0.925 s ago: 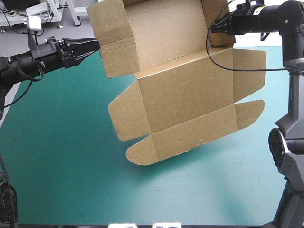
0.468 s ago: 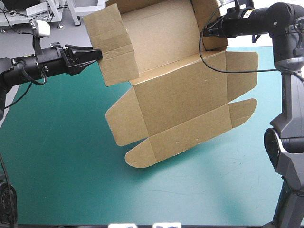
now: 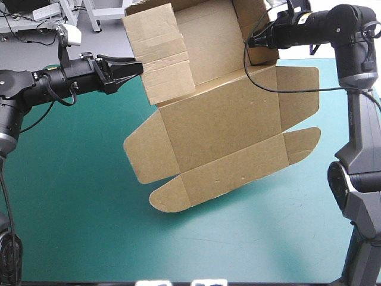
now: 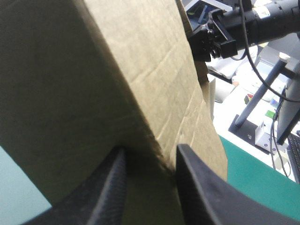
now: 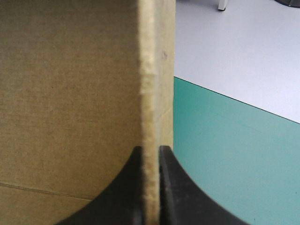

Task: Fold the box

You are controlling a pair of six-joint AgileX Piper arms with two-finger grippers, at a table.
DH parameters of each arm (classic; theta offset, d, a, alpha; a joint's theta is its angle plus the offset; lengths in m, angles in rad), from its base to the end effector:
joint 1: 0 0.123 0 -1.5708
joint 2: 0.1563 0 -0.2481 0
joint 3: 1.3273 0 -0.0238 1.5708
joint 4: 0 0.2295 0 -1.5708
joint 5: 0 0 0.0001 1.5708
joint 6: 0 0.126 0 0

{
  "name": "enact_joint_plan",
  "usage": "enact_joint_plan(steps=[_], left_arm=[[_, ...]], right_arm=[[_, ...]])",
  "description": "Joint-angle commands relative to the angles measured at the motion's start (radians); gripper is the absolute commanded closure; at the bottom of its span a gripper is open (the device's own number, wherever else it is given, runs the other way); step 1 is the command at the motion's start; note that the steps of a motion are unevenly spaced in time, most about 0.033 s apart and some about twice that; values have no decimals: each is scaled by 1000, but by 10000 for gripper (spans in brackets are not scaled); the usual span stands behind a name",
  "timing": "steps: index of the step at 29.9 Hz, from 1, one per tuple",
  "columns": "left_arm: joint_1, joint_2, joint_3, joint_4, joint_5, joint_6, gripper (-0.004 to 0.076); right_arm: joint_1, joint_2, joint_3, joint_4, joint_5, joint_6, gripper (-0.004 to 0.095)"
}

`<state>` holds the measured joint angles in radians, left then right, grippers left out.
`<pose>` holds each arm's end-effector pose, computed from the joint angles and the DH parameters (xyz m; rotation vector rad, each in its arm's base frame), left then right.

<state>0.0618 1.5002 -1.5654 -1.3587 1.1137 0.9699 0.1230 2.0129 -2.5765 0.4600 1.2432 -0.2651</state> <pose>0.3092 -0.0917 0.4134 0.5776 1.7071 -1.0238 0.3953 0.1023 0.4254 -0.4938 2.0471 0.4699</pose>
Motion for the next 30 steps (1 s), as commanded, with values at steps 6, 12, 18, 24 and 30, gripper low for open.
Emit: enact_joint_plan(steps=[6,12,18,24,30], left_arm=[[-14,-37,-30,-24,-143,-8,467],[-14,-37,-30,78,-228,-68,467],[-14,-37,-30,203,-297,-119,467],[-14,-35,-30,343,-344,-204,518],[-33,-33,-30,431,-385,-302,728]], right_arm=[[58,-30,-24,18,-21,89,926],[120,-25,-24,-12,-25,113,926],[170,-12,-24,-13,-22,139,925],[218,-10,-24,-13,-23,164,926],[264,-10,-24,-17,-15,195,926]])
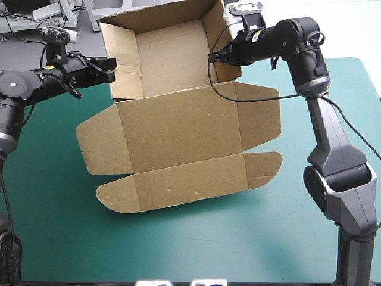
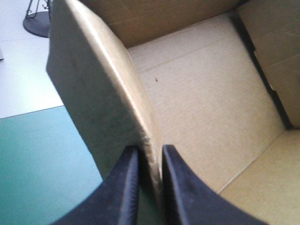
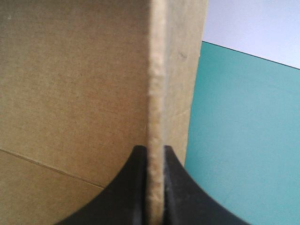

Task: Fold the box

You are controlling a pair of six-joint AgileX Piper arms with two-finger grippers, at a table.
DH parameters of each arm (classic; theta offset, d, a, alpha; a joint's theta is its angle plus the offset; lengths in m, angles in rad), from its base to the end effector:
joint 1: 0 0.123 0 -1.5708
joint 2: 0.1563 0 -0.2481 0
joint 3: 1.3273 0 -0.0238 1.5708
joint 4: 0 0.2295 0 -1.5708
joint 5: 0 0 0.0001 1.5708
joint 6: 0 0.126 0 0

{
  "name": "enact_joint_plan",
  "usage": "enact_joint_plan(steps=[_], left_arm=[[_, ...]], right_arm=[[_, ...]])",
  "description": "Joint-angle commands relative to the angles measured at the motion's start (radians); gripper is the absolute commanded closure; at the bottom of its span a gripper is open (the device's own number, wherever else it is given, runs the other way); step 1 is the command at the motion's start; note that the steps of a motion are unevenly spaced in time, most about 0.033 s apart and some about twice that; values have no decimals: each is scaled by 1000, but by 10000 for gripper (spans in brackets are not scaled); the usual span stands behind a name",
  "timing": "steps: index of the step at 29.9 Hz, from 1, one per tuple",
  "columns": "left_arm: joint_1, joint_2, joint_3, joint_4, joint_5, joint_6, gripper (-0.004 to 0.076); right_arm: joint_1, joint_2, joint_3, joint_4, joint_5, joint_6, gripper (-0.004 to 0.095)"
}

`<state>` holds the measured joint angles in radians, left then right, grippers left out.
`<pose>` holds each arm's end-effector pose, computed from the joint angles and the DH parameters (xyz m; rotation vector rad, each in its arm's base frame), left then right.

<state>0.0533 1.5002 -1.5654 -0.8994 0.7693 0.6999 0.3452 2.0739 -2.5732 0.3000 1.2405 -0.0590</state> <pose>0.3453 -0.0504 0.3883 0.2923 1.9113 -0.5503 0.3899 0.1776 0.3936 -0.4948 2.1757 0.5260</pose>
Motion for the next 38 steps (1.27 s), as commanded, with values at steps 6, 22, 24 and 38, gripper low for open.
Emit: enact_joint_plan(steps=[6,22,24,38], left_arm=[[-108,-23,-30,181,-64,-167,729],[-226,115,-339,597,308,-435,729],[-226,147,-390,616,359,-453,729],[-249,314,-454,746,469,-542,729]], right_arm=[[90,-71,-27,102,7,43,926],[95,-80,82,72,12,102,926],[95,-82,138,69,12,102,926],[-37,-86,400,100,12,77,928]])
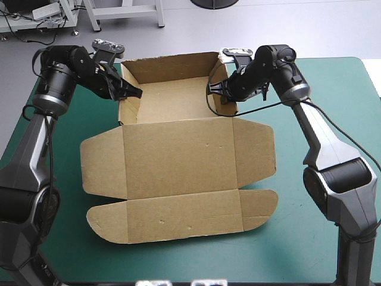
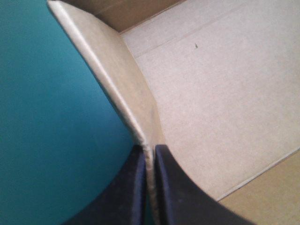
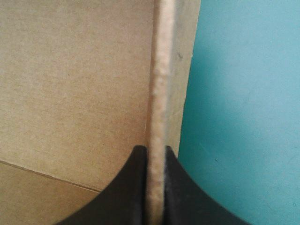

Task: Fold the box

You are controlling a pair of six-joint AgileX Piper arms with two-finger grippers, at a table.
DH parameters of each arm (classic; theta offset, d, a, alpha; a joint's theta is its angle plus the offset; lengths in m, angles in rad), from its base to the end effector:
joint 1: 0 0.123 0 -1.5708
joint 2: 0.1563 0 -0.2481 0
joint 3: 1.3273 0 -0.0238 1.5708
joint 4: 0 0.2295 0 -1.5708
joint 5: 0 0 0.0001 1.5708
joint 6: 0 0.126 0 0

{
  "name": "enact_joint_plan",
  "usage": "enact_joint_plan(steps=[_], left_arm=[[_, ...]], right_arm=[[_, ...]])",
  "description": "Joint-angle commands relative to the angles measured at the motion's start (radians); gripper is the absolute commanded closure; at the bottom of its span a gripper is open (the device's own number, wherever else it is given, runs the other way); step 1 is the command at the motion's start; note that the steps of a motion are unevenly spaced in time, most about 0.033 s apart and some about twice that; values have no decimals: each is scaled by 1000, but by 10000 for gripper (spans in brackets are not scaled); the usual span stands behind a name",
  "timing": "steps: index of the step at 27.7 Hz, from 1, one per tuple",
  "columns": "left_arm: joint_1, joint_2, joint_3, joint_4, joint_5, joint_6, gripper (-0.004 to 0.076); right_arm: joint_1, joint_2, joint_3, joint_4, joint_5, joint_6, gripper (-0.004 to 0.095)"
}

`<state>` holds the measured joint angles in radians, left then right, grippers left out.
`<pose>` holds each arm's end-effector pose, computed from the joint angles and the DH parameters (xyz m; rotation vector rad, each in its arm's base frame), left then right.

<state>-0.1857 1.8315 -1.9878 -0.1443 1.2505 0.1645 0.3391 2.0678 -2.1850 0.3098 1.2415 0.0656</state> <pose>0.3746 -0.0879 0.3229 0.4409 2.5350 -0.2014 0.3968 0.1785 0.2869 -0.3322 2.6090 0.5607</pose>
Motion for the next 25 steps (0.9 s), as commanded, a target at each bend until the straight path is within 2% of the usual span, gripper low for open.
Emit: enact_joint_plan(steps=[1,9,20,25], left_arm=[[-10,-7,-31,-5,-9,-13,729],[-10,83,-31,44,24,-42,729],[-48,122,-31,56,-13,-42,729],[-48,156,-31,54,-8,-42,729]], right_arm=[[-38,-80,29,91,11,-55,927],[-49,-50,130,85,9,-106,928],[-49,24,141,92,9,-160,928],[-47,31,141,54,1,-206,927]])
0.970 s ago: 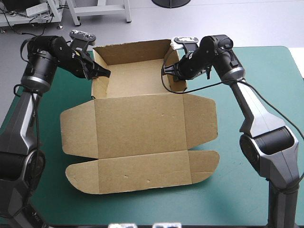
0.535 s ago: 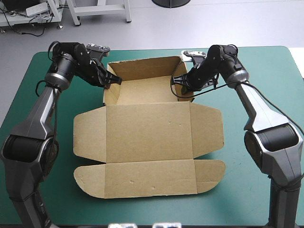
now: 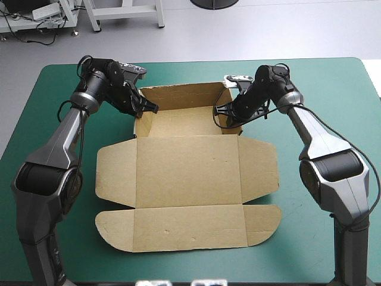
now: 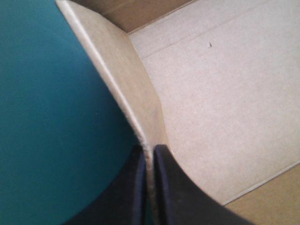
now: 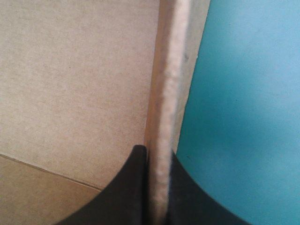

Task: Fold the box

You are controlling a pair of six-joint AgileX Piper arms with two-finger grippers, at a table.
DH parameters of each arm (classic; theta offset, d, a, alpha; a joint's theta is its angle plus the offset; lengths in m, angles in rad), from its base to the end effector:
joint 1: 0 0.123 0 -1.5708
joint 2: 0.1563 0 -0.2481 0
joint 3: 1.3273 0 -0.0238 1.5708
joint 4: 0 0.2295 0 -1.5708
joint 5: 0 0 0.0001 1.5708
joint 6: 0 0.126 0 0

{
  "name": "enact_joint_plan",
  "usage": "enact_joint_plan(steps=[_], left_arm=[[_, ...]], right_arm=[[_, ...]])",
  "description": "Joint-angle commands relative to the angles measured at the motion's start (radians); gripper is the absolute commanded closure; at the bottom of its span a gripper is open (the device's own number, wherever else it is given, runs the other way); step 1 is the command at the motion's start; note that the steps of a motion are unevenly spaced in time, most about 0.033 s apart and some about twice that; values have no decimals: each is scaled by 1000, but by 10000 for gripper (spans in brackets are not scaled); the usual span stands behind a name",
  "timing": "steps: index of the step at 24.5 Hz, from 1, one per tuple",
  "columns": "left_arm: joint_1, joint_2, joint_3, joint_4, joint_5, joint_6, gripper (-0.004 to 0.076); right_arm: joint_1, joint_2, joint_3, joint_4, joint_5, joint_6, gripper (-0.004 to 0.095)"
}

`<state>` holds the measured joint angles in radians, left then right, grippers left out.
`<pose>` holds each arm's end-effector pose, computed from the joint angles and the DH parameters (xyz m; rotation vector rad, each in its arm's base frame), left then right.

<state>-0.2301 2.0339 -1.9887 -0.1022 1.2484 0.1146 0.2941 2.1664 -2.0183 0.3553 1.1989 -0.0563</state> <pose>0.4033 -0.1070 0.2413 0.4567 2.7411 -0.1724 0.4082 0.1663 0.2013 -0.3837 2.7998 0.5502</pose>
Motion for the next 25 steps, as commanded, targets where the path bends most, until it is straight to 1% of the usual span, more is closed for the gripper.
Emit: enact_joint_plan(steps=[1,5,9,11,13,14,16,18,20,22,25], left_arm=[[-4,-43,-31,14,-9,8,729],[-4,-29,-31,16,-11,8,729],[-4,-4,-31,5,-9,8,729],[-4,7,-31,5,0,12,712],[-2,15,-31,-9,14,12,652],[-2,17,-31,-32,14,12,603],[-2,17,-31,-50,16,14,517],[-2,17,-31,-47,16,25,445],[-2,17,-32,-34,14,37,390],[0,17,-32,-31,10,37,371],[0,10,-32,-33,6,37,372]], right_arm=[[-2,-67,-26,-2,39,-89,927],[-2,-67,-26,-51,18,-109,927],[-2,-67,-26,-116,-14,-160,925],[-1,-67,-26,-141,-24,-198,883],[5,-67,-26,-173,-29,-229,757],[7,-67,-26,-178,-41,-229,684],[7,-67,-26,-164,-63,-228,614],[7,-67,-26,-160,-75,-228,581],[7,-67,-28,-160,-75,-228,575],[7,-67,-30,-155,-79,-228,574],[7,-67,-31,-134,-86,-228,575]])
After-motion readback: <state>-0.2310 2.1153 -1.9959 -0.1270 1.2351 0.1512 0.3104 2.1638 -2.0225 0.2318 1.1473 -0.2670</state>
